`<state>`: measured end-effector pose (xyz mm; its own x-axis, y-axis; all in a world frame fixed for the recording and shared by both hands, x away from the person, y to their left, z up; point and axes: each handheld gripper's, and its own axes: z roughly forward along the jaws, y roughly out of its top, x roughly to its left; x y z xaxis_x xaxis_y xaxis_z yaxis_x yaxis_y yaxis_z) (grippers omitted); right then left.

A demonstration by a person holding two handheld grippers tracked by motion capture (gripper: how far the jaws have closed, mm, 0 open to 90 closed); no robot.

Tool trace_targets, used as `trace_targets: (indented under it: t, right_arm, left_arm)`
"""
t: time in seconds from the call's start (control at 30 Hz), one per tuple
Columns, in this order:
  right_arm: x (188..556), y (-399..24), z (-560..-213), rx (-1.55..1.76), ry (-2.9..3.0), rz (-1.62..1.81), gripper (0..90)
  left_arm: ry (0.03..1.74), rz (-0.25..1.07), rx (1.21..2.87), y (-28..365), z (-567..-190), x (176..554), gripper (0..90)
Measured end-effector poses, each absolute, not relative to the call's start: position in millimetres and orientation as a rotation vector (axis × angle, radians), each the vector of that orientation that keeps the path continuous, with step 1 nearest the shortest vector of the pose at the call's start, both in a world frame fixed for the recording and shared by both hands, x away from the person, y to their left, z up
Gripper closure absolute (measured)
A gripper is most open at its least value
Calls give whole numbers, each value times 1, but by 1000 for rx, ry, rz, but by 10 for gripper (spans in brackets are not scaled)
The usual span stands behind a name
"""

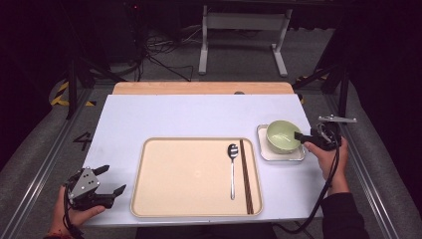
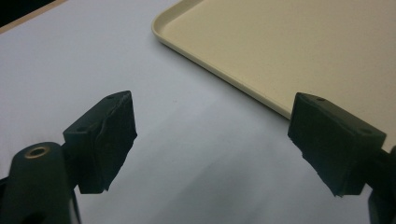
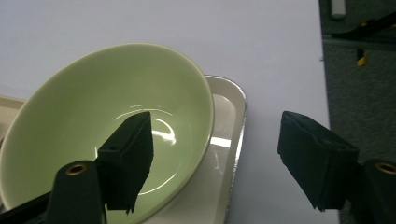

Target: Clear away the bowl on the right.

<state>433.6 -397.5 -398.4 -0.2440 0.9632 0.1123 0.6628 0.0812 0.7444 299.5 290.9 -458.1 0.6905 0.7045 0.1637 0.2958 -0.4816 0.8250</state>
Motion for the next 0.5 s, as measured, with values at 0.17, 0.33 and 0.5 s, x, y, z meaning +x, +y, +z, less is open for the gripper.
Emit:
trace_targets:
  t: [0.17,0.33,0.5]
  right_arm:
    - [439,-397,-405,1637,1996,1001,285]
    - [447,-397,-415,1690,2050,1036,361]
    - [453,-394,-421,1713,2087,1043,433]
  left_arm:
    - [770,630,2076,291,-458,300,160]
    - [766,631,2081,291,-458,301,160]
    - [770,627,2078,290,-458,302,160]
